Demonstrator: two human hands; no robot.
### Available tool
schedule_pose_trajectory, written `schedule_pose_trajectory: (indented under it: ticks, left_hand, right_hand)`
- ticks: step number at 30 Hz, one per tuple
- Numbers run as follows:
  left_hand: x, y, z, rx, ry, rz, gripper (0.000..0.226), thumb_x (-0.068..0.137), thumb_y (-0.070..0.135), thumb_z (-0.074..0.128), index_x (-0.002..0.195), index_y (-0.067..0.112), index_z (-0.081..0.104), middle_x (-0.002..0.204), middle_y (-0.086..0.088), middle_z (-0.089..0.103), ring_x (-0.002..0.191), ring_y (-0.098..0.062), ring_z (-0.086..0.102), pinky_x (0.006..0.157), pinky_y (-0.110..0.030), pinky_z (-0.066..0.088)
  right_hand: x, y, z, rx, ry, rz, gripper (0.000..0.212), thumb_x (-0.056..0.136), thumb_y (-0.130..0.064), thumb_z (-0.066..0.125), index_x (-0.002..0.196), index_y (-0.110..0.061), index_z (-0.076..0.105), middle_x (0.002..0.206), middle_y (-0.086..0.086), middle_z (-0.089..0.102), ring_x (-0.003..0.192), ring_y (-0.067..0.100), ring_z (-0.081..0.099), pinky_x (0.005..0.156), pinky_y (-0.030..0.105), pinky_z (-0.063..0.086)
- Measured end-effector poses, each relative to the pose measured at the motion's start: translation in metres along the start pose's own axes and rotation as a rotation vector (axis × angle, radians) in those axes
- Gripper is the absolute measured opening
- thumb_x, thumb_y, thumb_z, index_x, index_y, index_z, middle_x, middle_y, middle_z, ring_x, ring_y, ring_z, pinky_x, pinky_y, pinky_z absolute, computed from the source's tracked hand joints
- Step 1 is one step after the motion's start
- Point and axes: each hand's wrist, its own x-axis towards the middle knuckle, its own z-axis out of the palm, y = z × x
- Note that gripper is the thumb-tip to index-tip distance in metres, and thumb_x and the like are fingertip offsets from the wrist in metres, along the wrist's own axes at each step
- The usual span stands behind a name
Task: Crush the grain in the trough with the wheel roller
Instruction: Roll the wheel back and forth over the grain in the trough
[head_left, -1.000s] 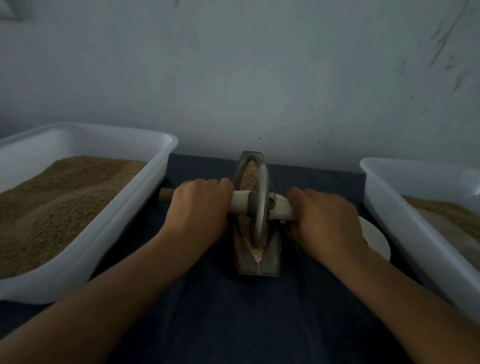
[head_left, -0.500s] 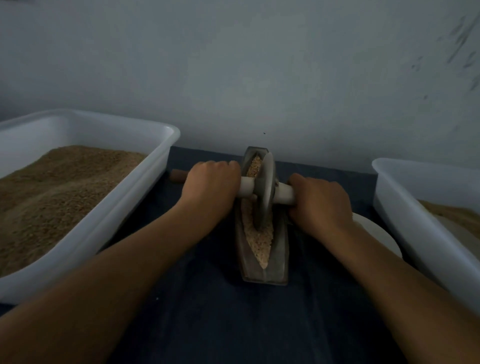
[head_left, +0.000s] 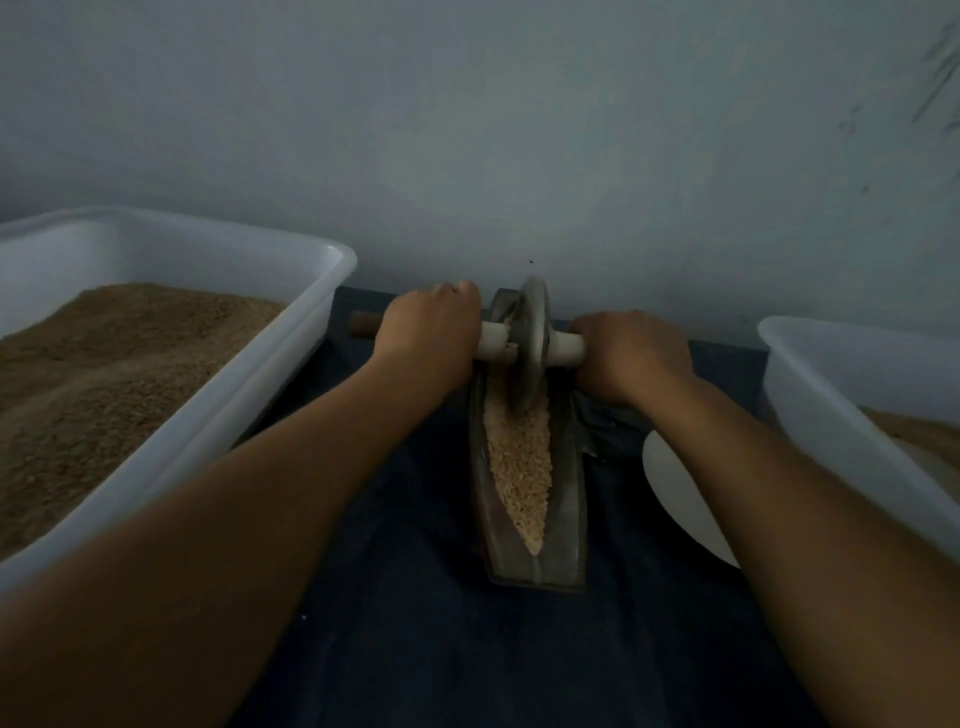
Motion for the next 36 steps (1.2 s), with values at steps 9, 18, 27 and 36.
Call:
schedule_pose_trajectory:
  ticks: [9, 18, 27, 36]
  left_hand:
    - [-0.033, 0.004, -0.010, 0.105, -0.106, 0.015, 0.025, 0.087, 0.025, 0.068, 0.109, 0.016, 0.059, 0.098, -0.006, 0.064, 0.077, -0.020, 0.053, 0.062, -0.034, 0.037]
    - [-0.086, 0.017, -0.029, 0.142, 0.073, 0.032, 0.038, 0.081, 0.028, 0.071, 0.092, 0.021, 0.036, 0.076, 0.002, 0.052, 0.056, -0.012, 0.032, 0.055, -0.030, 0.026]
    - [-0.098, 0.012, -0.021, 0.102, 0.043, 0.007, 0.044, 0.081, 0.027, 0.071, 0.087, 0.023, 0.028, 0.064, 0.007, 0.031, 0.053, -0.010, 0.031, 0.048, -0.027, 0.021]
    - [-0.044, 0.005, -0.009, 0.077, -0.056, -0.004, 0.025, 0.087, 0.024, 0.066, 0.104, 0.017, 0.049, 0.086, -0.003, 0.056, 0.072, -0.020, 0.047, 0.060, -0.033, 0.040]
  right_hand:
    - [-0.054, -0.009, -0.006, -0.005, 0.184, -0.032, 0.020, 0.076, -0.044, 0.067, 0.090, -0.031, 0.060, 0.081, -0.005, 0.065, 0.074, 0.022, 0.062, 0.050, 0.026, 0.025]
    - [-0.125, -0.022, -0.029, 0.025, 0.313, -0.067, 0.027, 0.067, -0.022, 0.084, 0.075, -0.016, 0.059, 0.067, 0.002, 0.061, 0.054, 0.023, 0.056, 0.053, 0.025, 0.024]
    - [-0.118, -0.026, -0.034, -0.009, 0.390, -0.107, 0.034, 0.055, -0.014, 0.085, 0.064, -0.015, 0.052, 0.055, 0.002, 0.054, 0.044, 0.021, 0.043, 0.052, 0.025, 0.018]
    - [-0.056, -0.016, -0.012, -0.020, 0.204, -0.058, 0.021, 0.077, -0.035, 0.067, 0.091, -0.027, 0.055, 0.081, -0.004, 0.063, 0.076, 0.024, 0.061, 0.059, 0.032, 0.023]
